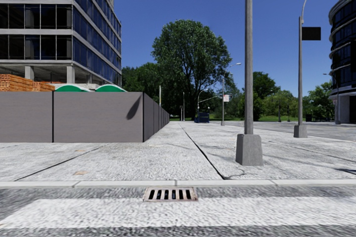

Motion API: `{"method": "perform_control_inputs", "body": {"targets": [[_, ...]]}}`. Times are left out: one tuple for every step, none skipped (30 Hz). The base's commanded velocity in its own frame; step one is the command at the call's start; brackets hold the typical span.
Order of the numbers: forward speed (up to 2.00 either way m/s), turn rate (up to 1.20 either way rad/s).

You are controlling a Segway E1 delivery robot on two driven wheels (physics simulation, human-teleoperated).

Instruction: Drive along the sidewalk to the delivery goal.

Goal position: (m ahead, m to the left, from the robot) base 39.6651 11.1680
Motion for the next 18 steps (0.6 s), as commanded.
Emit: {"method": "perform_control_inputs", "body": {"targets": [[2.0,0.0],[2.0,0.0],[2.0,0.0],[2.0,0.0],[2.0,0.0],[2.0,0.0],[2.0,0.0],[2.0,0.0],[2.0,0.0],[2.0,0.0],[2.0,0.0],[2.0,0.0],[2.0,0.0],[2.0,0.0],[2.0,0.0],[2.0,0.0],[2.0,0.0],[2.0,0.0]]}}
